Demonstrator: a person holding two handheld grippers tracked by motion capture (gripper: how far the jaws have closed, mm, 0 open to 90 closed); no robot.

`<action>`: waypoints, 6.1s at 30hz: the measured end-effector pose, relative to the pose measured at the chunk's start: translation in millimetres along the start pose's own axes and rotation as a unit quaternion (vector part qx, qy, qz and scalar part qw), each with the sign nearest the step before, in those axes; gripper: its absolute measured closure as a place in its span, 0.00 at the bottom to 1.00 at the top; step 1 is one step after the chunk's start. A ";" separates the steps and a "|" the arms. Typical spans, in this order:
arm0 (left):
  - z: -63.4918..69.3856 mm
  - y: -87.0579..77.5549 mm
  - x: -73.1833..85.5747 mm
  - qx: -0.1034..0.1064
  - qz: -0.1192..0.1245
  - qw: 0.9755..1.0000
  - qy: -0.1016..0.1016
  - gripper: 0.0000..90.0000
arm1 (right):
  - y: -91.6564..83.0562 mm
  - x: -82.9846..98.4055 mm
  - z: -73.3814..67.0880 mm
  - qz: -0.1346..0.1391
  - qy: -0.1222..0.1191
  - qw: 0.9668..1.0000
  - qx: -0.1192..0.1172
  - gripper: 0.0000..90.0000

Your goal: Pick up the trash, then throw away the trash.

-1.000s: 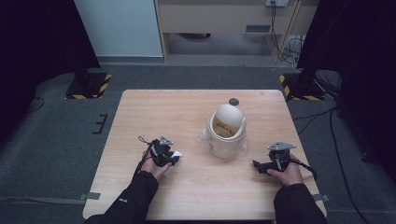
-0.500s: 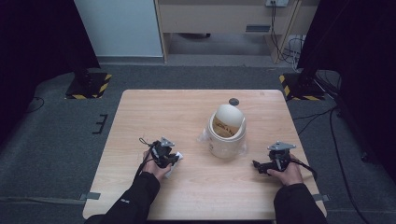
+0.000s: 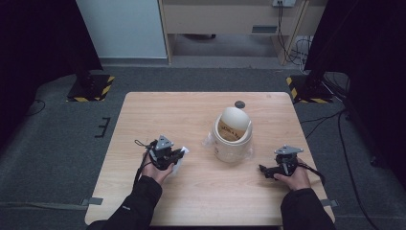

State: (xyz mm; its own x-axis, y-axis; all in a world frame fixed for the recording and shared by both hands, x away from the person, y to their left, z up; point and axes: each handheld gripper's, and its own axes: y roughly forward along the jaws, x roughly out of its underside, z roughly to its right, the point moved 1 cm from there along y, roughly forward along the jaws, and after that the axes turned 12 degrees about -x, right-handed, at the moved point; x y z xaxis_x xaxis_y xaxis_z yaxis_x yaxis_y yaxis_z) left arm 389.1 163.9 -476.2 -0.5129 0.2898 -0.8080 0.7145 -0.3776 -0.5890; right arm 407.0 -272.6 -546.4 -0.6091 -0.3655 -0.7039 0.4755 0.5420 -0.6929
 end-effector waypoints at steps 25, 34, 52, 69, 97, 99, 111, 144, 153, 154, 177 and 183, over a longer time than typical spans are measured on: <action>1.3 -57.4 -41.1 0.026 0.136 0.990 -0.038 0.91 | 0.7 -0.5 -0.1 0.001 0.000 1.000 -0.001 0.01; 0.3 -71.5 -55.0 0.031 0.175 0.983 -0.050 0.91 | 0.8 -0.6 -0.1 0.001 -0.001 1.000 -0.001 0.01; 19.4 -61.9 -91.9 0.049 0.215 0.974 -0.047 0.91 | 0.9 -0.7 0.0 0.001 -0.001 1.000 -0.001 0.01; 49.7 -24.5 -112.5 0.067 0.226 0.971 -0.041 0.91 | 0.9 -0.7 0.0 0.001 -0.002 1.000 -0.001 0.01; 87.0 9.9 -143.0 0.086 0.232 0.969 -0.020 0.89 | 1.0 -0.7 -0.1 0.001 -0.001 1.000 -0.001 0.01; 87.8 11.9 -143.7 0.085 0.232 0.969 -0.021 0.89 | 1.0 -0.7 0.0 0.001 -0.001 1.000 -0.001 0.01; 93.6 18.0 -142.6 0.082 0.223 0.971 -0.006 0.87 | 1.0 -0.8 0.0 0.001 -0.001 1.000 -0.001 0.01; 91.5 15.1 -136.9 0.095 0.189 0.977 -0.004 0.91 | 1.0 -0.8 -0.1 0.001 -0.001 1.000 -0.001 0.01; 88.6 15.1 -138.0 0.098 0.190 0.977 -0.016 0.84 | 1.0 -0.8 -0.1 0.001 -0.001 1.000 -0.001 0.01; 88.5 15.1 -138.0 0.097 0.189 0.977 -0.016 0.84 | 1.0 -0.8 -0.1 0.001 -0.001 1.000 -0.001 0.01; 92.2 10.9 -137.6 0.104 0.234 0.967 -0.004 0.96 | 1.0 -0.8 -0.1 0.001 -0.001 1.000 -0.001 0.01; 94.0 16.8 -129.7 0.110 0.236 0.965 0.000 0.96 | 1.0 -0.8 -0.1 0.001 -0.001 1.000 -0.001 0.01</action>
State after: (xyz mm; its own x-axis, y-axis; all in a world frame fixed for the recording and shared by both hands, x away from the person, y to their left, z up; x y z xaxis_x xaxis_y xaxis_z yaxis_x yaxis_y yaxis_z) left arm 422.9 37.3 -382.6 -0.1552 0.0391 -0.9871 0.7498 -0.6459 -0.1435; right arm 407.9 -271.7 -546.6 -0.6069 -0.3655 -0.7057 0.4754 0.5446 -0.6909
